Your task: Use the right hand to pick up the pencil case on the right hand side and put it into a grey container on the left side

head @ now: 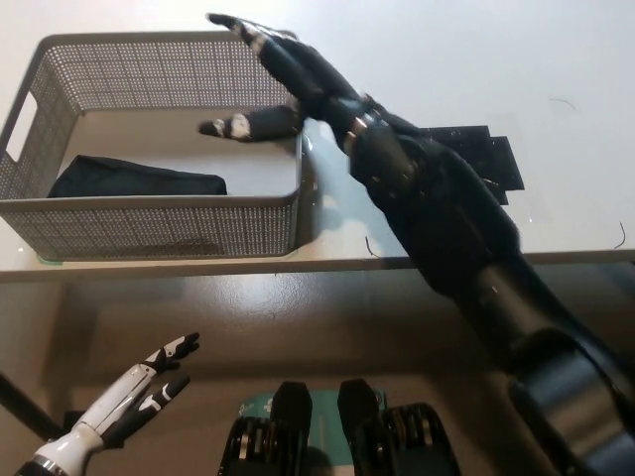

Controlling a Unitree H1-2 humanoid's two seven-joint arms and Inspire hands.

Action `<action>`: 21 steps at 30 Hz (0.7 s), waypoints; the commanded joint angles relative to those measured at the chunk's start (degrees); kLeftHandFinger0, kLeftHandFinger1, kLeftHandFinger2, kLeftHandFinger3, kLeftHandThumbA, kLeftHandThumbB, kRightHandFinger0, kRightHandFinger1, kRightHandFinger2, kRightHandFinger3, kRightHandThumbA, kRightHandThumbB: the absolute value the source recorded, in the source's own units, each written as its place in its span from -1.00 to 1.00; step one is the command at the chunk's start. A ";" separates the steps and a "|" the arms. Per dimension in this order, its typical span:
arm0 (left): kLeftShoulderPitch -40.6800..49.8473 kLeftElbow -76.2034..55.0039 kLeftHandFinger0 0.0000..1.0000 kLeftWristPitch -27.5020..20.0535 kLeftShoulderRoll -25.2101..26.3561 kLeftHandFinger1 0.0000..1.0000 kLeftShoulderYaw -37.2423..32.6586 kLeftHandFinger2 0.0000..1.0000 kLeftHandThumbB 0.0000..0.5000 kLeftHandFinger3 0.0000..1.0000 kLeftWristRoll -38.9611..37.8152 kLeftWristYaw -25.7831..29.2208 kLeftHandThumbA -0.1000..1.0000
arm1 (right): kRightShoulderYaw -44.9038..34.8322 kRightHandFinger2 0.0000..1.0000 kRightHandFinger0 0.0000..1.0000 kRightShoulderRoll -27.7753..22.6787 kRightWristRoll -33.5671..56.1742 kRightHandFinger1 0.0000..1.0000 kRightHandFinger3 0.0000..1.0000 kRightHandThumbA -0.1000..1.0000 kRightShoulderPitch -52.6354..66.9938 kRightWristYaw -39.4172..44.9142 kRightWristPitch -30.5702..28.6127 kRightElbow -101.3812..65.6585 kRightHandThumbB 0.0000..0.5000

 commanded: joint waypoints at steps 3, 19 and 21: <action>0.33 -2.12 1.00 -0.85 2.22 1.00 -0.06 1.00 0.22 1.00 1.58 0.23 1.00 | -7.30 1.00 1.00 -5.86 6.41 1.00 1.00 1.00 7.37 1.78 4.47 -21.79 0.41; 1.18 -0.72 1.00 -1.43 1.60 1.00 0.10 1.00 0.10 1.00 1.81 0.92 1.00 | -15.97 1.00 1.00 -8.56 20.67 1.00 1.00 1.00 32.07 2.28 2.27 -44.54 0.48; 1.39 -0.72 1.00 -1.20 1.48 1.00 0.12 1.00 0.10 1.00 2.04 1.10 1.00 | -17.07 1.00 1.00 -8.01 24.32 1.00 1.00 1.00 35.45 2.77 1.71 -45.66 0.32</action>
